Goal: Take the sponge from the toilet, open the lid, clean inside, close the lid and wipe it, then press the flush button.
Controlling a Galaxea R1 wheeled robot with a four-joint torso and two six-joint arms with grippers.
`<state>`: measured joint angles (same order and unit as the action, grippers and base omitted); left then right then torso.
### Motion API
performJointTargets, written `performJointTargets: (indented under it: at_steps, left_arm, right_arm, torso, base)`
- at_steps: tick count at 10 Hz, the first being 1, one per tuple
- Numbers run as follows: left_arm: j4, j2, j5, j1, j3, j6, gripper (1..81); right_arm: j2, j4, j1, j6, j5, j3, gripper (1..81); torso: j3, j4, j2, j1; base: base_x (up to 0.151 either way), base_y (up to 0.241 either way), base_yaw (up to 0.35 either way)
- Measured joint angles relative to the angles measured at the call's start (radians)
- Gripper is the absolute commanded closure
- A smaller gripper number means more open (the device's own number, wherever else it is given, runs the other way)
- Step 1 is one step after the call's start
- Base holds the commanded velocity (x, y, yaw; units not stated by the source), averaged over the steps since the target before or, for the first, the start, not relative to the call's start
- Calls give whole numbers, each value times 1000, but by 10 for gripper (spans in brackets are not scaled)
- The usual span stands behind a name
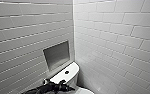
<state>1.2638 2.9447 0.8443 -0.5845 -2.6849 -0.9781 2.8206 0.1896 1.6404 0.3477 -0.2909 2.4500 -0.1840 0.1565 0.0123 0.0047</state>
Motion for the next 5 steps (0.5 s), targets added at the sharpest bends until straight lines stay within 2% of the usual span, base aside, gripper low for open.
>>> performJointTargets:
  at_steps: [5]
  left_arm:
    - [-23,-9,51,167,-10,69,10]
  right_arm:
    - [2,1,0,0,1,0,811]
  torso:
    - [0,0,0,0]
  base:
    - [0,0,0]
